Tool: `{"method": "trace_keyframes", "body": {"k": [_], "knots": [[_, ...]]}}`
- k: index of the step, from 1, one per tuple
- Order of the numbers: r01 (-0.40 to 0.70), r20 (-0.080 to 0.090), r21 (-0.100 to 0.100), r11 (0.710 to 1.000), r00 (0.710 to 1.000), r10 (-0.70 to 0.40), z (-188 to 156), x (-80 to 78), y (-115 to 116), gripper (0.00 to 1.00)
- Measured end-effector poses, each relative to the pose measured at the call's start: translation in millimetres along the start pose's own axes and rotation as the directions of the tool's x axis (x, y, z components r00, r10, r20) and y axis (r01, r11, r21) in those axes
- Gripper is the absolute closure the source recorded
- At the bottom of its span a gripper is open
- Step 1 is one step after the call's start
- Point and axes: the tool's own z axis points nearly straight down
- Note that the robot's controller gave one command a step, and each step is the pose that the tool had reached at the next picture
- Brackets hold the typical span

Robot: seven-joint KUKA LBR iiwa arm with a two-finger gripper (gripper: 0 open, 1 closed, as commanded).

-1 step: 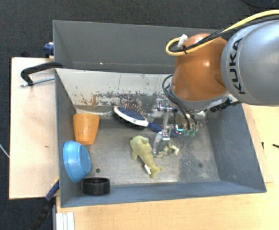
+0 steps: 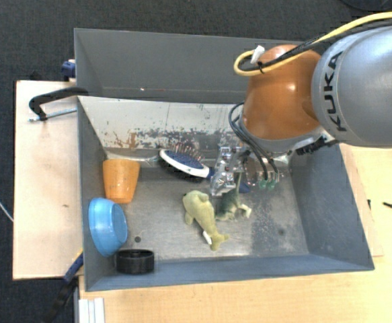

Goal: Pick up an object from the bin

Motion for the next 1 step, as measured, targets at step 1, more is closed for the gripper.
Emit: {"method": "trace_keyframes", "body": {"k": [1], "knots": [[0.0,0.0,0.0,1.0,1.0,0.0,0.0,0.0,0.0,0.0]]}}
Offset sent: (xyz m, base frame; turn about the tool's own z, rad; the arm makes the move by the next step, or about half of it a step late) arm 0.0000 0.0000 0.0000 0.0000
